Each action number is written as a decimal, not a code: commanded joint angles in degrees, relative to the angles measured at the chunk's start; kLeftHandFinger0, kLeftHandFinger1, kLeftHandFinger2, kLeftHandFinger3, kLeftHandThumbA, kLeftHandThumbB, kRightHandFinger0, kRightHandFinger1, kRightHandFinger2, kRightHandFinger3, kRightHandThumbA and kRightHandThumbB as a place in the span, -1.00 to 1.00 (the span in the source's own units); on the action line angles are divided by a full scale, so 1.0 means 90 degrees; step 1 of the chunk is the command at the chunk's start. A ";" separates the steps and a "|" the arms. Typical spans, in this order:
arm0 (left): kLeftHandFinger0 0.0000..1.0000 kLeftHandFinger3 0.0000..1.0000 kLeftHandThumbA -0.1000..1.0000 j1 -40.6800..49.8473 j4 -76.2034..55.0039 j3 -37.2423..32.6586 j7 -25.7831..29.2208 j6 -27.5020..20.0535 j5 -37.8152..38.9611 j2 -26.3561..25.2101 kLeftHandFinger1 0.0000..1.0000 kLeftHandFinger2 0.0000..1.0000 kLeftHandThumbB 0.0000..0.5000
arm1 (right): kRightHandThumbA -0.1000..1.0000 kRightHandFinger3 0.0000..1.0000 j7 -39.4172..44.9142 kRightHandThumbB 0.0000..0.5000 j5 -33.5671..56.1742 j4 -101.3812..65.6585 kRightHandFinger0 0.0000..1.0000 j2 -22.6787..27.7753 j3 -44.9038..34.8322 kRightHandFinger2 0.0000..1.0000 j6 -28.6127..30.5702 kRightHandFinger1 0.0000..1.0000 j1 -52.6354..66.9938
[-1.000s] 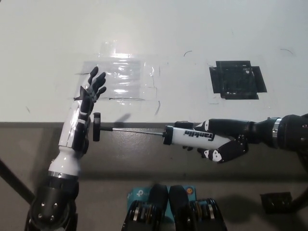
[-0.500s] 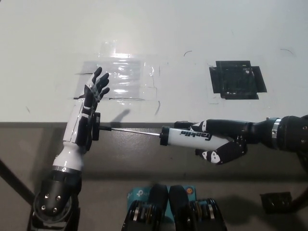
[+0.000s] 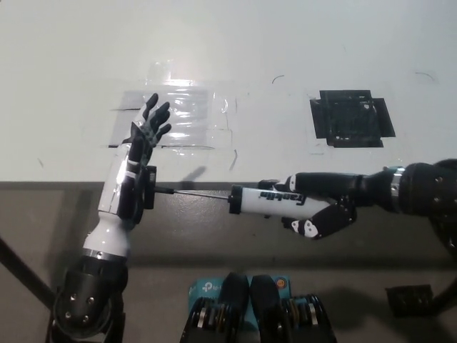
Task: The robot uses right hand to pick up a small white air pumper and uses its left hand to compress it, and then puts it on the desk
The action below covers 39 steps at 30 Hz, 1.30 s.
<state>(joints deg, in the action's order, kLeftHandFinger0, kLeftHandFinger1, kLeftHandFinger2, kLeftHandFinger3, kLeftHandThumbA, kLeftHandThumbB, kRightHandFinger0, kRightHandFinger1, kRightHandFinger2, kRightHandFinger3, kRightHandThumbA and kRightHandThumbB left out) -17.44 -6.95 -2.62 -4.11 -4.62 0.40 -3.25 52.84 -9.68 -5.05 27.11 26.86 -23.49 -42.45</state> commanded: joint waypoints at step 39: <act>1.00 1.00 1.00 -0.0225 -0.0736 -0.0253 -0.0097 0.0318 0.0089 0.0123 1.00 1.00 0.06 | -1.00 -0.60 -0.0057 -0.37 -0.0418 0.0518 -0.97 -0.0514 0.0277 0.32 0.0269 -0.11 -0.1091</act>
<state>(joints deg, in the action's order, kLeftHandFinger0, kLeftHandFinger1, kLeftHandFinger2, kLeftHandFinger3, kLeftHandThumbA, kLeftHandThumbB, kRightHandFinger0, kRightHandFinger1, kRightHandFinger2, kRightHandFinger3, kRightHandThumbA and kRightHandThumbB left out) -19.07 -11.98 -6.36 -4.26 -1.87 -0.10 -0.64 52.63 -12.63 1.46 20.77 30.17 -23.37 -48.71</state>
